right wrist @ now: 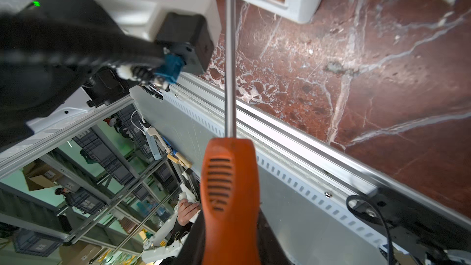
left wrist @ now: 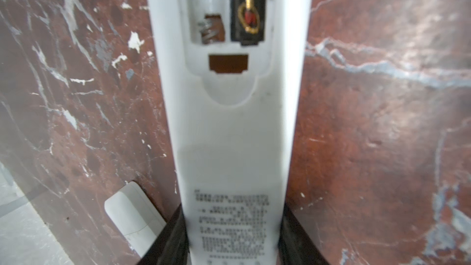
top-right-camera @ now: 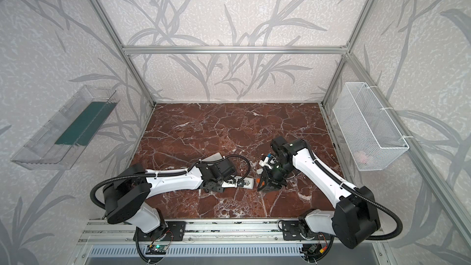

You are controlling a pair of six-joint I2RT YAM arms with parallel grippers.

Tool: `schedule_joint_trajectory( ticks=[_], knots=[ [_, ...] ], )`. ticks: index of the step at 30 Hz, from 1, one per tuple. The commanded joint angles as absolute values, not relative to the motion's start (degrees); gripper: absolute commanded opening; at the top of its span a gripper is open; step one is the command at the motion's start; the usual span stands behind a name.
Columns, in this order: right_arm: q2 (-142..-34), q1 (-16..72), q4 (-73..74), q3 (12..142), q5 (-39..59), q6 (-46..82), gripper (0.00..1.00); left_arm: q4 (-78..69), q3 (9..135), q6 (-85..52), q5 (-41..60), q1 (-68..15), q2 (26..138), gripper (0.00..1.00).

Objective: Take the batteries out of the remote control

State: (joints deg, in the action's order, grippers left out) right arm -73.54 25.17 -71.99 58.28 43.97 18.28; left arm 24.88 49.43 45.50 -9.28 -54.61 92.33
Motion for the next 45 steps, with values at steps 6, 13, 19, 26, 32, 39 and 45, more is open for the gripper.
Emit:
schedule_joint_trajectory(
  ticks=[6, 13, 19, 26, 32, 39, 45],
  knots=[
    [-72.7, 22.9, -70.1, 54.8, 41.7, 18.1, 0.00, 31.0, 53.1, 46.8, -5.0, -51.3, 96.5, 0.54],
    [-75.3, 23.0, -64.6, 52.0, 40.7, 18.0, 0.00, 28.1, 55.1, 46.9, -9.1, -49.4, 100.6, 0.99],
    [-78.4, 23.0, -61.6, 50.0, 39.8, 17.7, 0.00, 26.6, 56.0, 46.6, -10.8, -48.0, 101.6, 0.99],
    [-78.7, 24.0, -60.6, 48.1, 40.9, 18.5, 0.00, 25.4, 58.0, 46.4, -11.0, -47.0, 103.1, 0.99],
    [-76.1, 29.3, -58.6, 45.4, 43.0, 22.6, 0.00, 25.2, 64.1, 47.8, -9.2, -46.5, 108.3, 0.99],
    [-73.2, 32.9, -56.1, 44.5, 42.2, 26.5, 0.00, 25.4, 68.2, 46.6, -6.2, -46.1, 109.6, 0.98],
    [-72.7, 32.9, -52.8, 44.7, 45.3, 25.4, 0.00, 26.4, 67.9, 42.7, 0.9, -43.3, 103.5, 0.96]
  ],
)
